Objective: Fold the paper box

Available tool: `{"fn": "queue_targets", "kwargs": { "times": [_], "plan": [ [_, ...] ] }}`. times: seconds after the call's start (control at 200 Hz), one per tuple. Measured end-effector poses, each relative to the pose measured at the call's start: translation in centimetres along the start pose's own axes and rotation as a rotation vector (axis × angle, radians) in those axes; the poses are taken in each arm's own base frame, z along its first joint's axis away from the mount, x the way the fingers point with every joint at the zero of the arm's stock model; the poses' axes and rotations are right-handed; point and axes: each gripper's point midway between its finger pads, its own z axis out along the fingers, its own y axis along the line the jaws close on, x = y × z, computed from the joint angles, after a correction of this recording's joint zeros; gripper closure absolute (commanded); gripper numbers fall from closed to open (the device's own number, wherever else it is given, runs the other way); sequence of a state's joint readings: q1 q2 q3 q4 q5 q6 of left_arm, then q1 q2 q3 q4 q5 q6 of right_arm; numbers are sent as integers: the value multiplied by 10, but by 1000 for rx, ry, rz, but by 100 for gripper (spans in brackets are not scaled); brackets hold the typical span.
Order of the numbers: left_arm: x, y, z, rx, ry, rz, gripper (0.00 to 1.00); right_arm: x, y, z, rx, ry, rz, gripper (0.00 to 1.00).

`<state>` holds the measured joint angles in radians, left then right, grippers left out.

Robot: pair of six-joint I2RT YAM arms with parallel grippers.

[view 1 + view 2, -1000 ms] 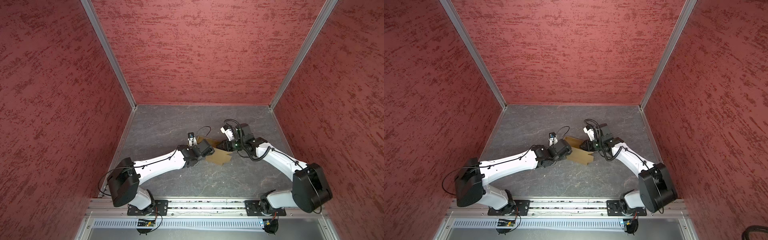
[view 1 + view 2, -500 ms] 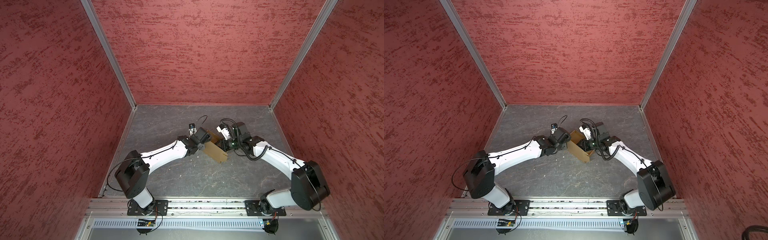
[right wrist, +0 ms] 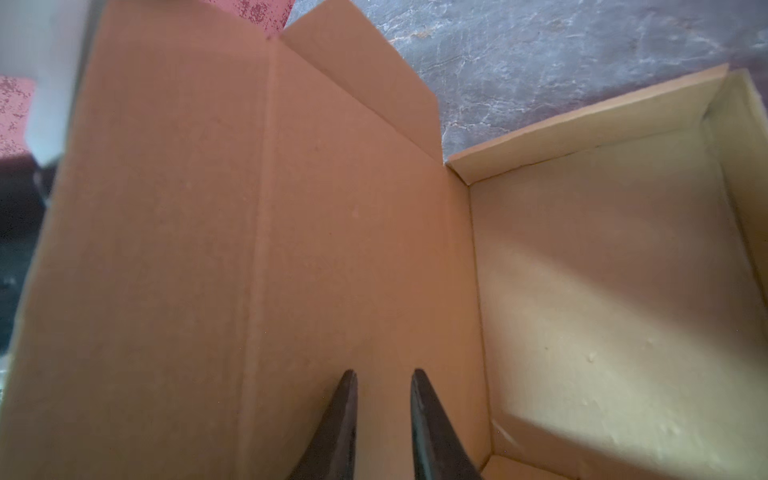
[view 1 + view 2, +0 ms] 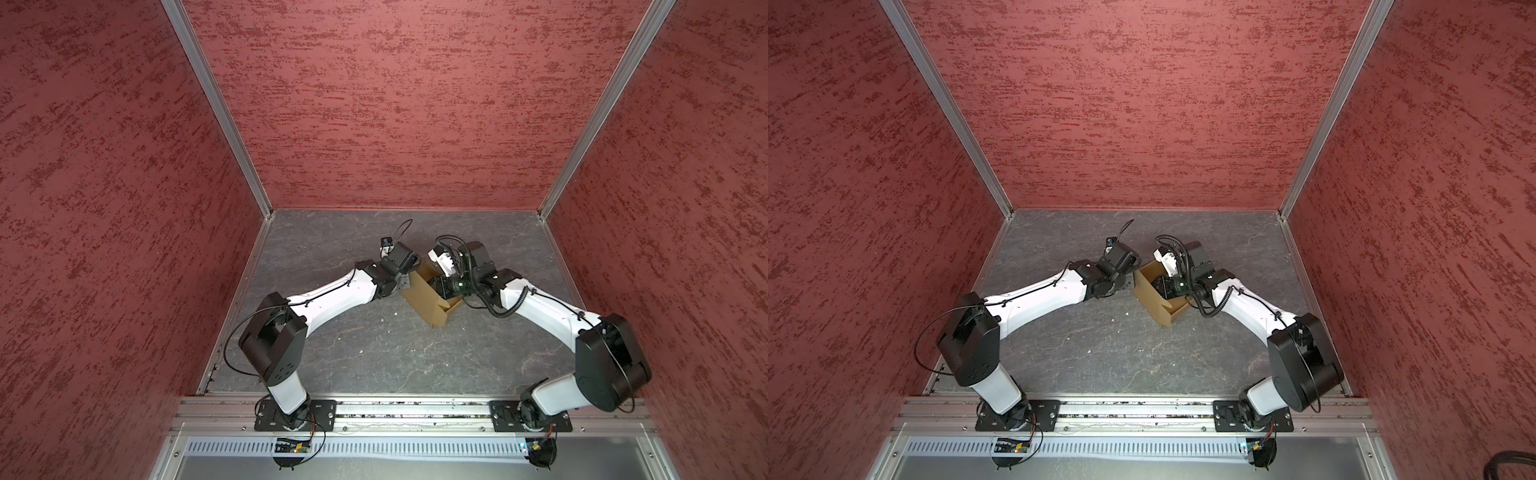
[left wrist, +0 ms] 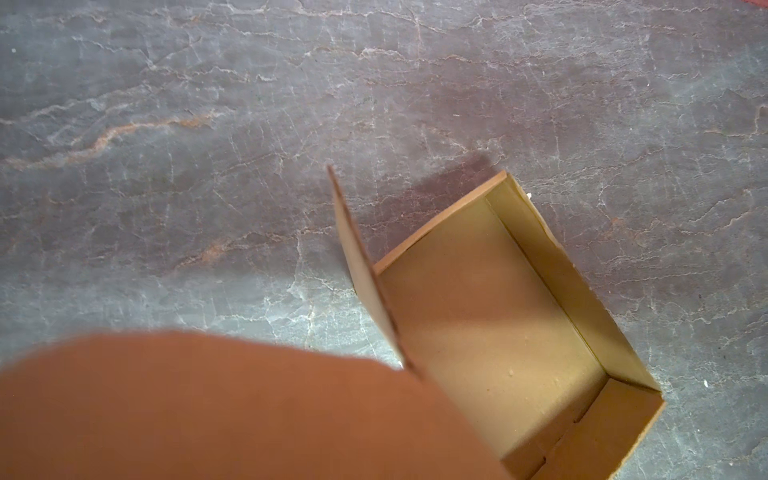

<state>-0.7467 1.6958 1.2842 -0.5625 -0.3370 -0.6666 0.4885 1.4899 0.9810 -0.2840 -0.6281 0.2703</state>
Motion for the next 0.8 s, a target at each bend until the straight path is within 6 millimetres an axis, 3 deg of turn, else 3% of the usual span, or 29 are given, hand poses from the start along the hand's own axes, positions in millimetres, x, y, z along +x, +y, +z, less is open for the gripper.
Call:
{"fn": "queue_targets", "kwargs": {
  "times": [0.25,0.802],
  "plan": [
    [-29,-11,2,42,-39,-9,78,5,12,6,-25,17,-12,75],
    [-40,-51,22,160,-7,30,77,-3,22,19,-46,-24,10,75]
  ]
}}
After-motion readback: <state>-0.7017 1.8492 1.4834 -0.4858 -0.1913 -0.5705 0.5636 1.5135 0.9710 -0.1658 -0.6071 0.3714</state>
